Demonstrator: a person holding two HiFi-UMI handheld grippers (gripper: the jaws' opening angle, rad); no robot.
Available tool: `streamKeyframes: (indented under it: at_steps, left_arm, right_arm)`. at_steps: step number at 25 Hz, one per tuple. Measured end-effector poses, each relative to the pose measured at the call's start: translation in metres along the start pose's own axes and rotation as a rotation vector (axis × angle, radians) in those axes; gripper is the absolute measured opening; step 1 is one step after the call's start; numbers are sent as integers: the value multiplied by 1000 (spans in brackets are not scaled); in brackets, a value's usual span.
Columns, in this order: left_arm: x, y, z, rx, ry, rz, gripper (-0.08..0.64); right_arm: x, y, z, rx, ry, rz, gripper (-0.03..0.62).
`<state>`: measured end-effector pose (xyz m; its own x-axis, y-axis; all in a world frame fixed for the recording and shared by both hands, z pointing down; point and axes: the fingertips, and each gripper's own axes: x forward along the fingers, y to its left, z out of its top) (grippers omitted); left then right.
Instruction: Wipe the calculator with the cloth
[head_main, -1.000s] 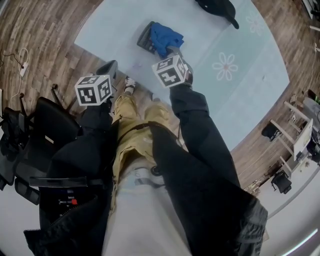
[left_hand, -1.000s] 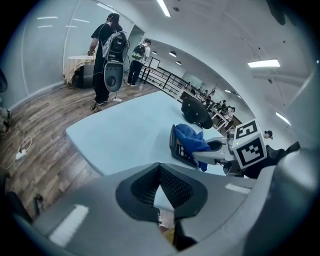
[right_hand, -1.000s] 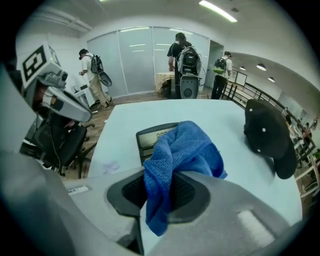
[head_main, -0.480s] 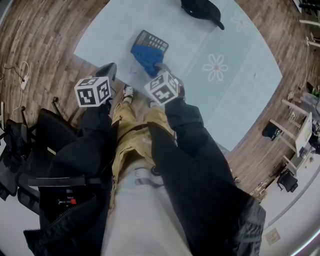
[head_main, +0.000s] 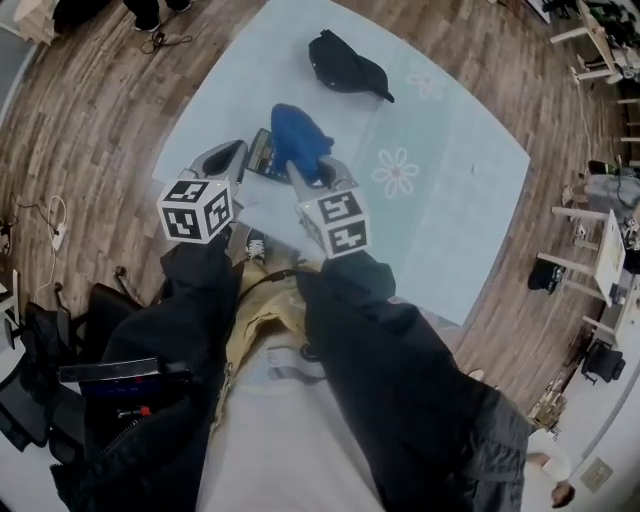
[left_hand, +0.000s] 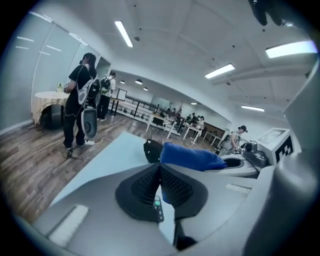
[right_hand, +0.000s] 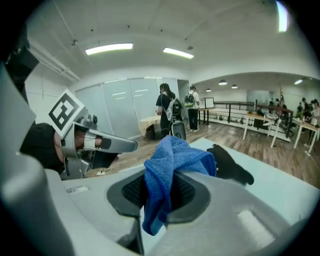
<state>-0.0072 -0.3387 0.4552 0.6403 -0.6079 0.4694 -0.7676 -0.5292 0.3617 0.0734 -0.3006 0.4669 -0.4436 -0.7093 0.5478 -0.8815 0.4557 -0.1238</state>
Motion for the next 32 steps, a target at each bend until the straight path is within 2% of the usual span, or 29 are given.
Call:
streamKeyframes:
  at_steps: [7,11,16,20,25,32]
  left_arm:
    - [-24,-41,98,128,-206,-24,1]
    - [-40,-67,140,209,-308,-35,1]
    - [-55,-92,168,266,-386,-48,1]
    - [-55,-104,174,292,-385,-68,0]
    - [-51,-114,176,317,-368,-95,0]
    - [-47,-118,182,326,-367,-95,1]
  right_arm:
    - [-75,-18,111,10,-307,-101,78]
    - [-118,-30,150,-24,-433,-173,78]
    - [-160,-35,178,-25,-545,-214,78]
    - [-173,-36,186,-30,-587,-233,78]
    - [-175,-30,194,-48,-594,-226,78]
    - [-179,-32,202,-49,-600,-236,80]
